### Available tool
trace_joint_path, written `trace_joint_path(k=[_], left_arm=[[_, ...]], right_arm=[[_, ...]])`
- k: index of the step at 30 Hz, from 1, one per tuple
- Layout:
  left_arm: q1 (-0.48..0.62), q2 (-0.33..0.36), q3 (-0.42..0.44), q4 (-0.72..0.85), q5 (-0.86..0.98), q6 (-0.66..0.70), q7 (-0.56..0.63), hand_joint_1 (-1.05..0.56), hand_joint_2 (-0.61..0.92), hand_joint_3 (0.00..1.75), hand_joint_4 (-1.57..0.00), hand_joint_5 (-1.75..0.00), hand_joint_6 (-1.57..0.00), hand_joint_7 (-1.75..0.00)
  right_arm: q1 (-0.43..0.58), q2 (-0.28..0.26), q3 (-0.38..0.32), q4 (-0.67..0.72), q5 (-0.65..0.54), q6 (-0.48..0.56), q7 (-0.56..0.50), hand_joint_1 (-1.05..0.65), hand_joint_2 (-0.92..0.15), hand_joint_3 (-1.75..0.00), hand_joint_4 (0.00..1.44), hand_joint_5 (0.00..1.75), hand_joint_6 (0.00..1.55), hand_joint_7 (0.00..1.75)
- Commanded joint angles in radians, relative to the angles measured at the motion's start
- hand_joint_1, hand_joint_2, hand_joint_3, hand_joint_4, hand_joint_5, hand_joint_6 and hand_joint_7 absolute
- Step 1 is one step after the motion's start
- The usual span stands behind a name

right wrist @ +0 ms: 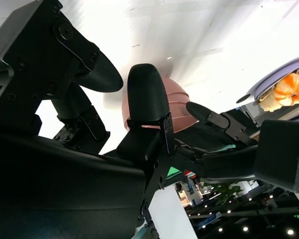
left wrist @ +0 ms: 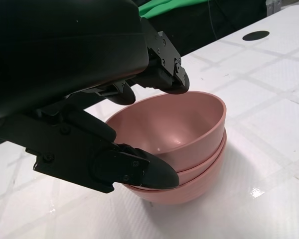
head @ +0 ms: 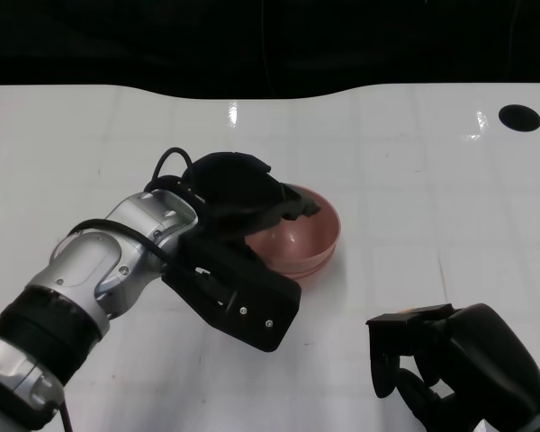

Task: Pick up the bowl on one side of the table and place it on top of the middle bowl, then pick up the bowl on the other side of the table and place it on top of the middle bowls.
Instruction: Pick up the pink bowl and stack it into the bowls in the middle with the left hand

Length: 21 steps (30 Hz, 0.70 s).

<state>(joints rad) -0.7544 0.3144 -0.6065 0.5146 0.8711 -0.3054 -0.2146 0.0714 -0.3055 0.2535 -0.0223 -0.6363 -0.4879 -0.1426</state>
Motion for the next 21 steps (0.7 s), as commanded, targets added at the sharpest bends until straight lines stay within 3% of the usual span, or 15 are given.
trace_joint_path(k=[1, 13, 21], left_arm=[[0.026, 0.032, 0.013, -0.045, -0.007, 0.009, -0.008, -0.76, 0.92, 0.27, -0.20, -0.35, -0.30, 0.00], [0.168, 0.109, 0.166, -0.222, -0.180, -0.054, 0.012, -0.74, 0.92, 0.35, -0.18, -0.44, -0.31, -0.01], [0.280, 0.141, 0.276, -0.295, -0.261, -0.157, 0.109, -0.61, 0.92, 0.22, -0.23, -0.73, -0.47, -0.07]], right_arm=[[0.002, -0.015, -0.011, -0.001, 0.015, -0.012, 0.000, -0.08, -0.14, -1.62, 0.98, 1.75, 0.83, 1.60], [0.003, -0.021, -0.018, 0.011, 0.022, -0.023, 0.002, -0.09, -0.14, -1.61, 0.99, 1.75, 0.84, 1.60], [0.003, -0.025, -0.020, 0.013, 0.030, -0.025, 0.006, -0.08, -0.14, -1.61, 0.98, 1.75, 0.83, 1.61]])
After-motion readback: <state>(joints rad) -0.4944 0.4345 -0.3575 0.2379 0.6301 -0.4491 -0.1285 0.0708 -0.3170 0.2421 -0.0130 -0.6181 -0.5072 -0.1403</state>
